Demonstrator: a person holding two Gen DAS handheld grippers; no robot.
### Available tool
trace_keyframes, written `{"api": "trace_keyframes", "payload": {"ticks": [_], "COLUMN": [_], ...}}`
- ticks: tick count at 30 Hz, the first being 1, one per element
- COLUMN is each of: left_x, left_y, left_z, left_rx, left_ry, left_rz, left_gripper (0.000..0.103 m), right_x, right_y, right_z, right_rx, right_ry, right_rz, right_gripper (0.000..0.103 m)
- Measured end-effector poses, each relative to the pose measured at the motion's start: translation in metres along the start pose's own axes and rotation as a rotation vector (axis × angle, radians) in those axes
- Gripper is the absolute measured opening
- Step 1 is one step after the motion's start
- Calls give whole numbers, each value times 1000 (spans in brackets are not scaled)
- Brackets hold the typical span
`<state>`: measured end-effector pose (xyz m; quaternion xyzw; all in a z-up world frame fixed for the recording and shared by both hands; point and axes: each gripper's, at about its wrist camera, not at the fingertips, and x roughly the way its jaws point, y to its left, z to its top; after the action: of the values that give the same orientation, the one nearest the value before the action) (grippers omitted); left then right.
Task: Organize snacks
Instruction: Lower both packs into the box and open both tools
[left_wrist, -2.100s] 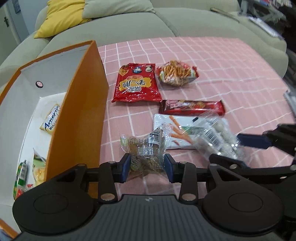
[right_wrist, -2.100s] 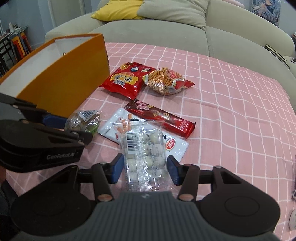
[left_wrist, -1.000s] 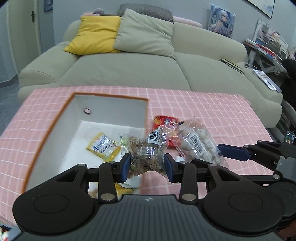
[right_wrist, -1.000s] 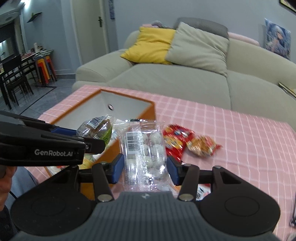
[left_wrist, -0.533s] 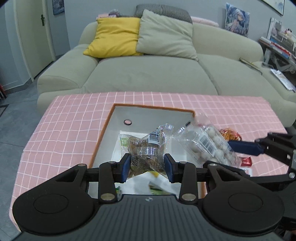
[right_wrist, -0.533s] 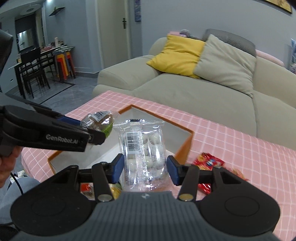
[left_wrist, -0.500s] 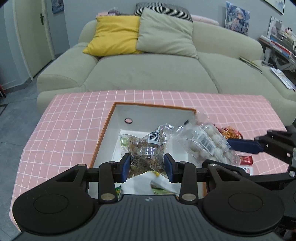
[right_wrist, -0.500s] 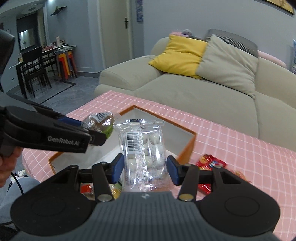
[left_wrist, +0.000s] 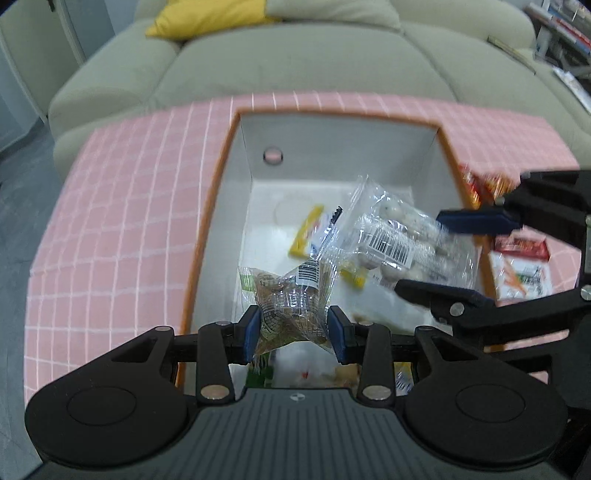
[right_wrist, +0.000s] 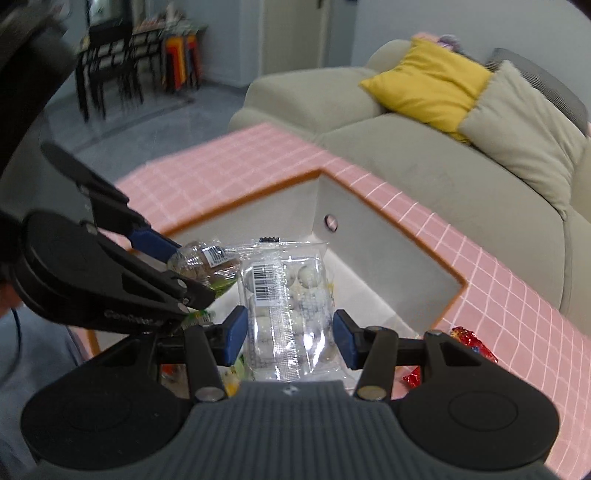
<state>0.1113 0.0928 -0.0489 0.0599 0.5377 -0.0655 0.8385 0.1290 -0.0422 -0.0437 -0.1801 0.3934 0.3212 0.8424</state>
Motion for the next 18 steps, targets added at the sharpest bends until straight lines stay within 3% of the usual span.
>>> {"api": "trace_keyframes", "payload": {"ticks": [8,18], "left_x": [35,57], "left_y": [-7,-9], "left_z": [-11,-8], "left_rx": [15,30], "left_ry": [108,165], "left_rz": [-19,-23], "left_gripper": [44,45], "right_x": [35,71], "right_y": [11,1], "right_z": [-3,-1], "right_rx": [-195,-221], "right_ry": [108,215], "right_rz": [-13,11], "right_gripper": [49,50]}}
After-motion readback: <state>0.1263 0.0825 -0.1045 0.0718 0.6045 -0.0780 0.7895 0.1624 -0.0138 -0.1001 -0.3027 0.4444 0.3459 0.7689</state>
